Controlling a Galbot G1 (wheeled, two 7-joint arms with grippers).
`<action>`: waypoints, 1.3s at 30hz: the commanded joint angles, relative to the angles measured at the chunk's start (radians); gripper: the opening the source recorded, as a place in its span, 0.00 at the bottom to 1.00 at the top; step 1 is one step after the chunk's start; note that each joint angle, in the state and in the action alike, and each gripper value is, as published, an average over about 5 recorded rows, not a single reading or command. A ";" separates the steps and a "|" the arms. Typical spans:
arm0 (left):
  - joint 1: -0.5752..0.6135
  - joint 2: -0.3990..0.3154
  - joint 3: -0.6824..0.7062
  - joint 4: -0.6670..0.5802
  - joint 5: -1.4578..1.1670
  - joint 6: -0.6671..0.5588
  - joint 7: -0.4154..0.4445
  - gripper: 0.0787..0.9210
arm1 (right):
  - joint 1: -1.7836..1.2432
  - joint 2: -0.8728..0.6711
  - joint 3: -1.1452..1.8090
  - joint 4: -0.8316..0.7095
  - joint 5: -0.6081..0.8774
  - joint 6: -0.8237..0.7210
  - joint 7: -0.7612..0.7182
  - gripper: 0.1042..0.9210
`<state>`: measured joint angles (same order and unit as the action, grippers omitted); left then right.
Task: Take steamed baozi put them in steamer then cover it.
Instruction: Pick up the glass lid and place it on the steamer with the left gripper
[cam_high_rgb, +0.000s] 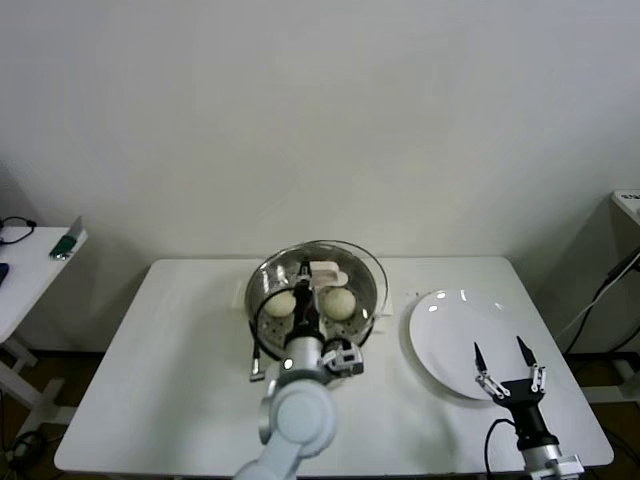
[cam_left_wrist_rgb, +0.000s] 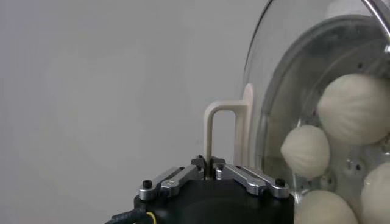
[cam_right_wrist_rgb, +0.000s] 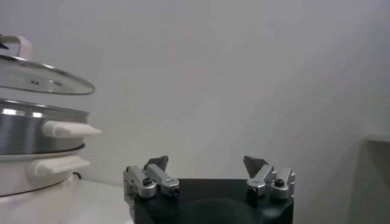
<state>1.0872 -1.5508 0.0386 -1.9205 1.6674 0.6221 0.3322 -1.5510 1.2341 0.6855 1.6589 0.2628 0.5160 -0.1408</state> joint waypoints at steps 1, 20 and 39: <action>-0.003 0.011 0.008 0.047 0.043 0.002 -0.003 0.08 | 0.001 0.004 -0.003 -0.005 -0.002 0.012 0.002 0.88; -0.032 0.036 -0.012 0.085 -0.004 0.012 -0.035 0.08 | -0.012 0.018 -0.007 -0.005 -0.006 0.021 0.003 0.88; -0.039 0.018 -0.018 0.135 -0.023 0.015 -0.071 0.08 | -0.011 0.026 -0.009 -0.007 -0.009 0.023 0.002 0.88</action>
<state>1.0468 -1.5362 0.0215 -1.8020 1.6475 0.6382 0.2683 -1.5620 1.2580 0.6755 1.6515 0.2529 0.5375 -0.1374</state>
